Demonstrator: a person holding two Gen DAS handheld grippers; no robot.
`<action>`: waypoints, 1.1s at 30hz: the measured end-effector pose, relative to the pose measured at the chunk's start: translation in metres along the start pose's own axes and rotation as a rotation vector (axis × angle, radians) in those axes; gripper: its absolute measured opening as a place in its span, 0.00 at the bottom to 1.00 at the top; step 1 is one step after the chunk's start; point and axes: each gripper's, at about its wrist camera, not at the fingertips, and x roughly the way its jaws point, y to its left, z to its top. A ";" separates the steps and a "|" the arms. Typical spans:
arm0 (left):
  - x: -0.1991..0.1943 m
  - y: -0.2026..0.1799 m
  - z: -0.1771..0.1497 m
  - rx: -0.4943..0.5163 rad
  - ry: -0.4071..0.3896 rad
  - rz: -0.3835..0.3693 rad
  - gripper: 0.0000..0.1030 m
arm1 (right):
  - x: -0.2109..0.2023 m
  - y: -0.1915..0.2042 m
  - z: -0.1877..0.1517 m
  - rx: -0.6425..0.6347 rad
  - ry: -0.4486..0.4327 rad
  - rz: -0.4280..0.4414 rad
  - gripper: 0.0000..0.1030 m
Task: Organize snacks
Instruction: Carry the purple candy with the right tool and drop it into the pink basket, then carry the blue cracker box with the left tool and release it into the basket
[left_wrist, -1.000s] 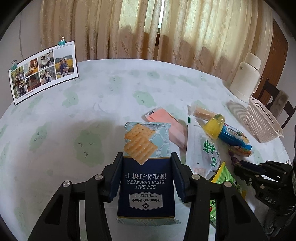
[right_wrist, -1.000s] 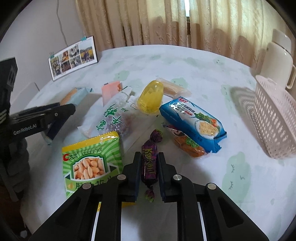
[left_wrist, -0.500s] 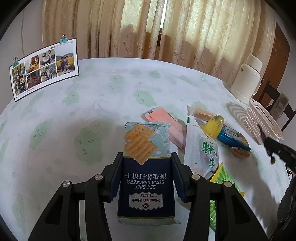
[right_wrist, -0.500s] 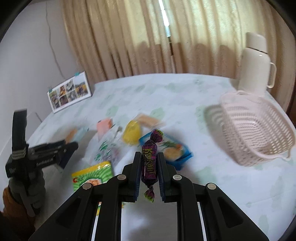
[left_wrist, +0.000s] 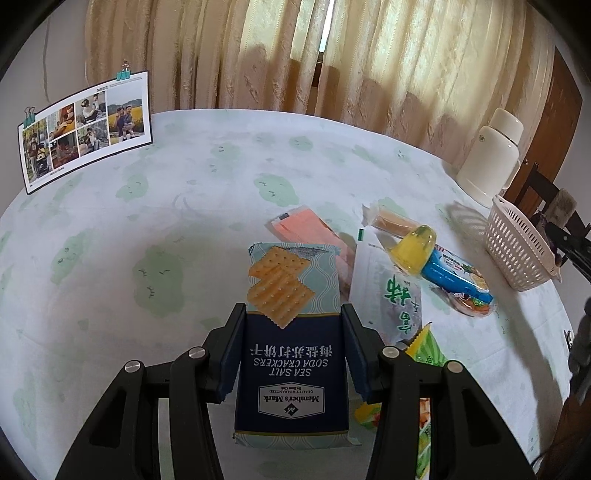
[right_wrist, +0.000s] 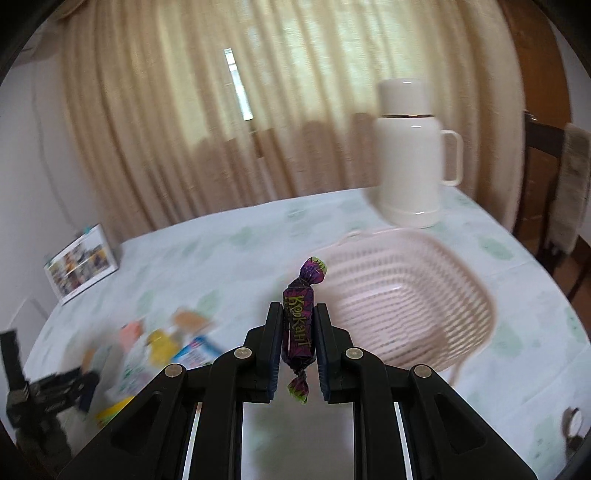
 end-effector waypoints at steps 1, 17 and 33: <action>0.000 -0.001 0.001 -0.001 0.001 0.000 0.44 | 0.003 -0.008 0.003 0.014 -0.001 -0.010 0.18; -0.003 -0.070 0.029 0.070 -0.002 -0.040 0.44 | 0.013 -0.085 -0.002 0.210 -0.049 -0.075 0.42; 0.035 -0.233 0.064 0.290 0.020 -0.225 0.44 | -0.019 -0.107 -0.002 0.336 -0.136 -0.134 0.50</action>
